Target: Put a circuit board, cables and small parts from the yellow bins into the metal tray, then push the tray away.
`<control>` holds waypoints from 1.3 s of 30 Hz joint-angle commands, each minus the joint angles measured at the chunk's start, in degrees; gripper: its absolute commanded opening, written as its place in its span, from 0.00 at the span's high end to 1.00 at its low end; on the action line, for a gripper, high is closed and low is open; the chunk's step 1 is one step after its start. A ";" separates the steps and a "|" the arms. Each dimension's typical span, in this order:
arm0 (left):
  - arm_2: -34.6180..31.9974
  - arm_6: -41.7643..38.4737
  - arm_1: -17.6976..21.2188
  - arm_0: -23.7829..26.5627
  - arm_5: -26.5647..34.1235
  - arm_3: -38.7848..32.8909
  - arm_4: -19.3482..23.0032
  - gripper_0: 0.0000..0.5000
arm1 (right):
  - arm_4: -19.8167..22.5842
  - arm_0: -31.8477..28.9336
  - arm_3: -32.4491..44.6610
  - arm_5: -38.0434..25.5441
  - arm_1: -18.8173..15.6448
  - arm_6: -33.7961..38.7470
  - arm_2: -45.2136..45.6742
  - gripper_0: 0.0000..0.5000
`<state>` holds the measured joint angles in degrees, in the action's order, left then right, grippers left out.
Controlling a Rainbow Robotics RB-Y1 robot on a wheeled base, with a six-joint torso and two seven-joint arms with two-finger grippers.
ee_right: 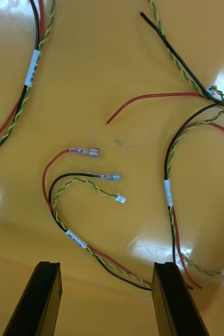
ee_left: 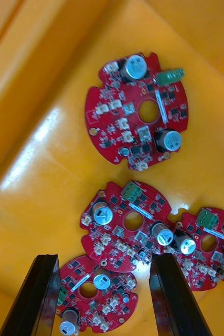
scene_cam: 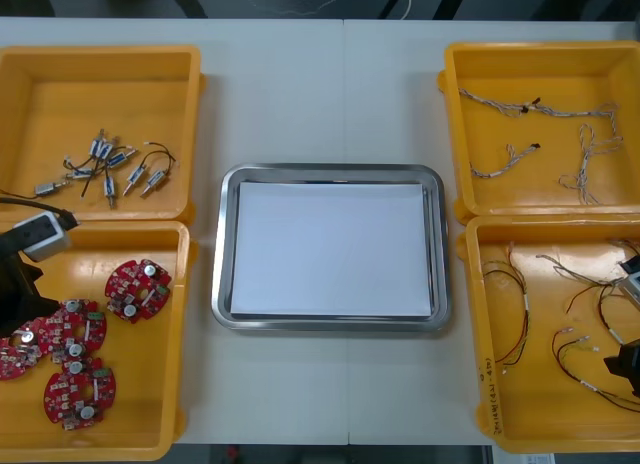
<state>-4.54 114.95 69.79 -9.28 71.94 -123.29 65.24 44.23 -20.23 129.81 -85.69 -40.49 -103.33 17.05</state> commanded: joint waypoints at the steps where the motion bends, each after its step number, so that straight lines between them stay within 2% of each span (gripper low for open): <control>1: 4.98 4.05 4.39 2.77 -1.54 -0.46 -1.43 0.00 | 1.39 -1.57 -2.81 2.19 0.67 -4.08 -0.53 0.00; 15: 17.81 5.72 6.41 11.83 -3.82 0.24 -6.53 0.00 | 2.44 -1.48 -4.04 4.66 0.67 -7.68 -3.61 0.00; 27: 27.22 7.21 6.77 17.45 -10.50 5.08 -6.70 0.00 | 1.30 -1.66 -5.80 5.53 0.59 -10.41 -4.75 0.00; 34: 29.15 8.36 7.56 17.98 -11.38 5.52 -7.40 0.00 | 0.16 -1.22 -8.70 11.07 -0.82 -10.23 -8.44 0.00; 39: 30.20 8.80 8.44 17.89 -12.44 5.52 -7.49 0.00 | -0.11 -1.22 -8.88 11.69 -0.91 -9.88 -9.32 0.00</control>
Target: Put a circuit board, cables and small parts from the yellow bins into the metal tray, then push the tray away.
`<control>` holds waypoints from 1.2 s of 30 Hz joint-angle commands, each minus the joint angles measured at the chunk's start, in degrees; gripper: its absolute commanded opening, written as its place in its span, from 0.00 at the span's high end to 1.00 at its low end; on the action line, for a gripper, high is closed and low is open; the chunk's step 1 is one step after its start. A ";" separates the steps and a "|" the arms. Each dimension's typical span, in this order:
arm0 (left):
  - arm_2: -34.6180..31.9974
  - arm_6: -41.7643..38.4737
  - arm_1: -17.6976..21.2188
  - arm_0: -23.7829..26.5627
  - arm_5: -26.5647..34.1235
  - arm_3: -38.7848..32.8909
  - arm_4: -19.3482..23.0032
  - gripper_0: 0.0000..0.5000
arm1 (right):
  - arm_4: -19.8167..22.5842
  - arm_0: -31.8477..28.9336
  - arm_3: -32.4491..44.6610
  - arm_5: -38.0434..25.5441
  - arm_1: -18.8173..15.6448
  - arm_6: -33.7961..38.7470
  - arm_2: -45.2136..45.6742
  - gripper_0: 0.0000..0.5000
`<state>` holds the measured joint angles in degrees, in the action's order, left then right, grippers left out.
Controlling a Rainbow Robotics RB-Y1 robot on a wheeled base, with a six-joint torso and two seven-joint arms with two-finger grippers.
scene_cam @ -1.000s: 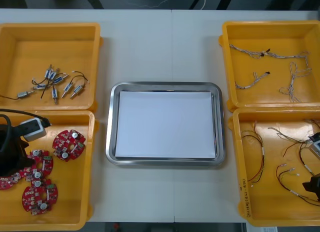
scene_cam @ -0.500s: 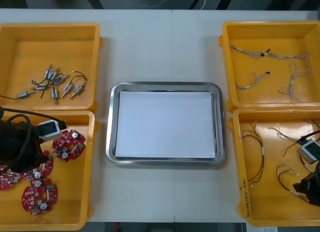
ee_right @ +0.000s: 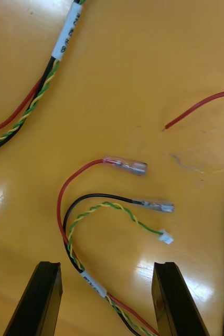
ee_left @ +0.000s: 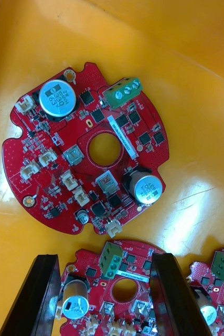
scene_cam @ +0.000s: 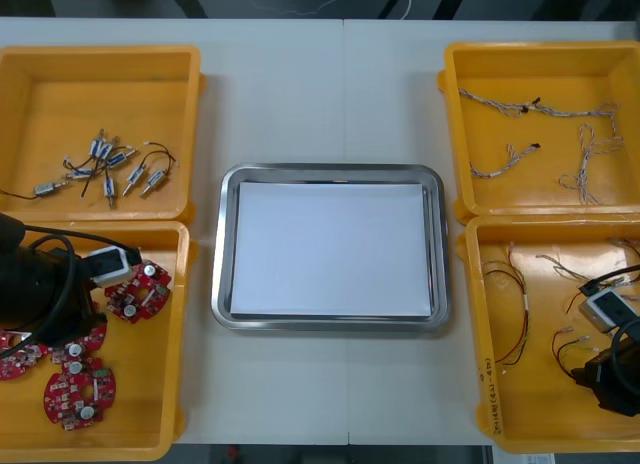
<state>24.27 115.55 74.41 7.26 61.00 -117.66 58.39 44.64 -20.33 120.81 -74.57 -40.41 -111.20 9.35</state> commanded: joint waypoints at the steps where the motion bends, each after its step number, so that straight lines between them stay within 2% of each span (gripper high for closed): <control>1: 1.74 8.28 3.99 1.44 -2.03 -0.02 -0.73 0.00 | -0.78 -1.11 0.22 0.57 -0.98 -1.91 -1.96 0.00; 20: 5.96 9.34 4.26 3.37 -5.11 2.88 -1.26 0.00 | -3.42 -3.31 0.13 3.73 -3.45 -1.12 -3.98 0.00; 27: 8.86 9.60 4.26 5.39 -6.86 4.28 -1.26 0.00 | -5.26 -4.19 0.13 5.67 -3.36 -0.24 -5.04 0.00; 36: 8.95 9.87 4.26 5.30 -6.78 4.37 -0.91 0.00 | -6.93 -4.54 0.13 6.37 -2.30 1.61 -5.83 0.00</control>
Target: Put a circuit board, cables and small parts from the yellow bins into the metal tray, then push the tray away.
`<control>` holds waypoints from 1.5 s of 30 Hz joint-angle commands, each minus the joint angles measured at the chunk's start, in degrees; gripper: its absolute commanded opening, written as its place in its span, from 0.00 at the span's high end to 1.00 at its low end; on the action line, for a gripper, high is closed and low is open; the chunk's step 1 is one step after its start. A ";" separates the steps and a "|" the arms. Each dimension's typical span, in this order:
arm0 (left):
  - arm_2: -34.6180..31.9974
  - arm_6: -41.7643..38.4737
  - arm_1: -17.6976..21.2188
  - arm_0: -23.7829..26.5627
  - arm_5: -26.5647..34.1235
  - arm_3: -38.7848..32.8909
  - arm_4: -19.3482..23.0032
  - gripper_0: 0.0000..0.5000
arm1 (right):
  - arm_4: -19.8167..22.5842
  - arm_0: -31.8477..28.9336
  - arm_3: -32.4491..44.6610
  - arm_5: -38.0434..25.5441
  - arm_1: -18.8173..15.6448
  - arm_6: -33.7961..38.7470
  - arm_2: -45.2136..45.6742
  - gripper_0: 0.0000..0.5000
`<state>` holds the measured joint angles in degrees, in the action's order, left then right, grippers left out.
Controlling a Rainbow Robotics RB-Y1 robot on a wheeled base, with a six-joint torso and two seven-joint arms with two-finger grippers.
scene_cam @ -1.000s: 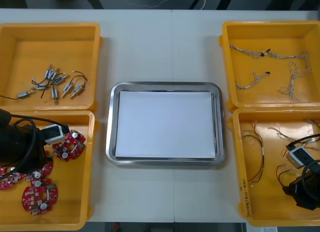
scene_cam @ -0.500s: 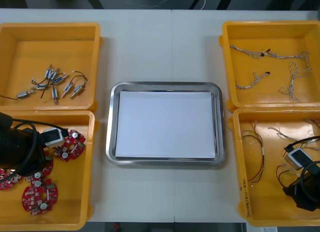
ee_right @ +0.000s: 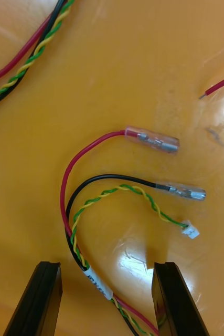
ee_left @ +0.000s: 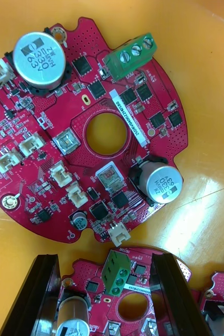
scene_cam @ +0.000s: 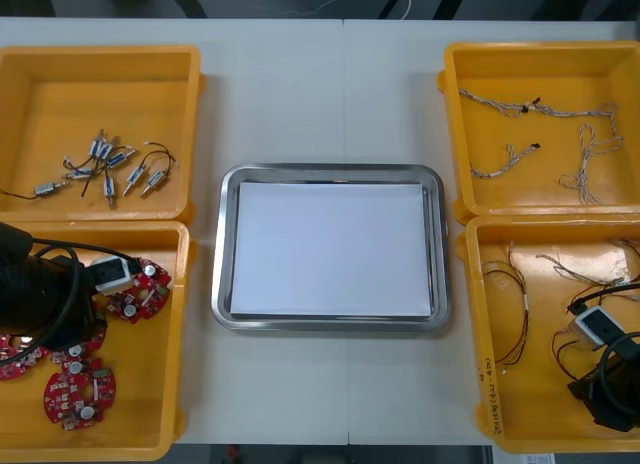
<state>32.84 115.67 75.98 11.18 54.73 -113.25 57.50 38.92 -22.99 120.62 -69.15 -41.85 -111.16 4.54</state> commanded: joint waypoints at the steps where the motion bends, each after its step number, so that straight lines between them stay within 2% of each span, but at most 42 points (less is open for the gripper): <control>1: 0.38 9.75 2.68 1.38 -0.50 -0.04 -0.02 0.00 | -1.39 -1.89 0.41 1.03 -0.78 1.65 -1.11 0.00; 16: 1.00 9.75 3.38 1.30 -0.41 -0.04 0.33 0.00 | -2.18 -2.06 0.41 2.26 0.01 3.58 -1.55 0.00; 17: 1.17 9.84 3.56 1.30 -0.50 -0.04 0.50 0.03 | -2.18 -2.06 0.32 2.26 0.36 3.67 -1.55 0.00; 18: 1.26 9.84 3.64 1.30 -0.59 -0.04 0.50 0.19 | -2.27 -2.06 0.41 2.26 0.45 3.67 -1.55 0.00; 19: 1.52 9.84 3.73 1.30 -0.85 -0.04 0.50 0.44 | -2.45 -2.06 0.41 2.26 0.71 3.76 -1.55 0.00; 20: 1.70 9.75 3.82 1.30 -1.03 -0.04 0.50 0.55 | -2.45 -2.06 0.32 2.26 0.98 3.85 -1.55 0.00; 21: 1.96 9.84 4.00 1.30 -1.55 -0.04 0.59 0.87 | -2.53 -2.06 0.41 2.26 1.33 3.76 -1.55 0.00; 22: 1.96 9.75 4.00 1.30 -1.55 0.05 0.59 0.98 | -2.71 -1.98 0.41 2.26 1.50 3.85 -1.55 0.00; 39: 1.96 9.84 4.08 1.30 -1.90 0.14 1.03 1.00 | -3.68 -2.15 0.41 2.35 1.86 4.29 -1.55 0.00; 40: 1.87 9.84 4.08 1.30 -1.90 0.05 1.12 1.00 | -3.68 -2.15 0.32 2.44 1.86 4.29 -1.55 0.06; 41: 1.70 9.84 4.08 1.30 -1.90 0.05 1.21 1.00 | -3.59 -2.15 0.32 2.44 1.94 4.37 -1.55 0.16; 43: 1.52 9.75 4.08 1.30 -1.82 0.05 1.47 1.00 | -3.59 -2.15 0.41 2.44 2.03 4.29 -1.64 0.43; 44: 1.35 9.75 4.08 1.30 -1.73 0.05 1.56 1.00 | -3.59 -2.15 0.32 2.44 2.12 4.37 -1.82 0.53; 45: 1.08 9.84 4.08 1.30 -1.55 0.05 1.65 1.00 | -3.59 -2.15 0.41 2.52 2.12 4.46 -1.82 0.76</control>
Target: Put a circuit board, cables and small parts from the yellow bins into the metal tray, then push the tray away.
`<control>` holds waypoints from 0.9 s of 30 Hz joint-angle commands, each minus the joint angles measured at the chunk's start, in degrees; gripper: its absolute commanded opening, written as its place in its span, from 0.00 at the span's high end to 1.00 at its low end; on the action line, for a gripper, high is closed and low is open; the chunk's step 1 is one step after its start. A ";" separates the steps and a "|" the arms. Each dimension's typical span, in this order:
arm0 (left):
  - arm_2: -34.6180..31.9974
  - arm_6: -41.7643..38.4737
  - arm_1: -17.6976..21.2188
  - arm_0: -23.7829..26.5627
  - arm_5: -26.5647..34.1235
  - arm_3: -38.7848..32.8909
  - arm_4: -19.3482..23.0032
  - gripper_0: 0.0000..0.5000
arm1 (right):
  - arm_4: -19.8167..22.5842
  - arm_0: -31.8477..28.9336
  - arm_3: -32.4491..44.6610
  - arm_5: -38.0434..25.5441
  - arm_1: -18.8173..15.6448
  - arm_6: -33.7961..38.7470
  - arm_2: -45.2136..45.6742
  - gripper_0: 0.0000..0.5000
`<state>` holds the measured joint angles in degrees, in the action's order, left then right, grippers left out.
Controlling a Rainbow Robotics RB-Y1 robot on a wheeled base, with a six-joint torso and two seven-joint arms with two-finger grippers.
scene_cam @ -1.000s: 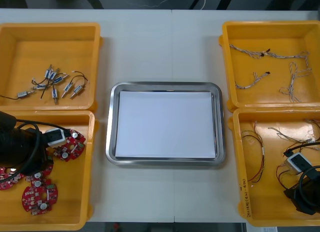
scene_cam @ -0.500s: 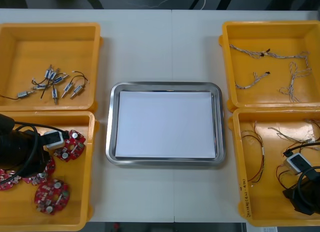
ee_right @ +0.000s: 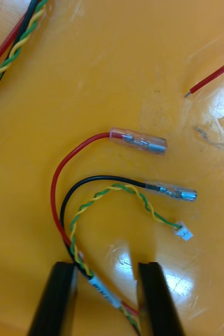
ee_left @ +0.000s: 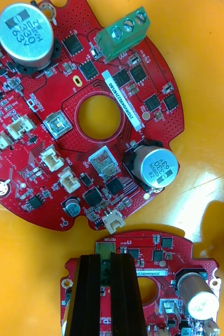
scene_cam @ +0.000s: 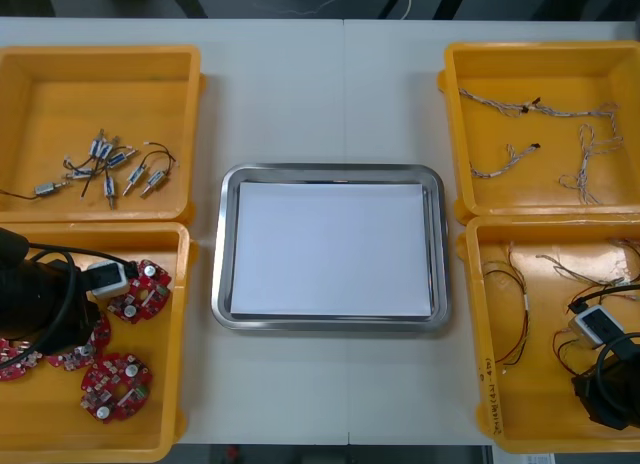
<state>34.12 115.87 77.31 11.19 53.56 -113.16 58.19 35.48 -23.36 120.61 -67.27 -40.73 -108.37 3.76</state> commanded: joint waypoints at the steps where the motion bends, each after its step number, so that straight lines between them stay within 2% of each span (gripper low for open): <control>1: -0.28 9.55 2.76 1.20 -0.21 -0.04 1.05 1.00 | -0.14 -1.78 0.33 0.74 1.09 1.67 -1.13 0.80; 4: -1.07 9.55 2.76 1.20 0.41 -0.04 1.58 1.00 | -0.14 -1.87 0.41 1.18 1.17 1.67 -1.13 0.88; 8: -2.39 9.64 2.76 1.20 1.37 -0.04 2.02 1.00 | -0.41 -1.78 0.41 2.14 1.17 1.50 -1.13 0.93; 17: -6.52 9.47 2.67 0.85 5.07 0.05 3.60 1.00 | -2.43 -0.55 2.08 2.32 0.82 1.15 0.11 1.00; 27: -17.68 9.29 -0.32 -3.37 12.62 0.05 5.54 1.00 | -1.90 1.47 7.53 -6.47 -0.58 1.76 3.88 1.00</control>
<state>21.47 116.02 77.30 9.77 63.94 -113.06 62.83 33.16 -22.81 124.77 -71.58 -40.60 -108.37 4.73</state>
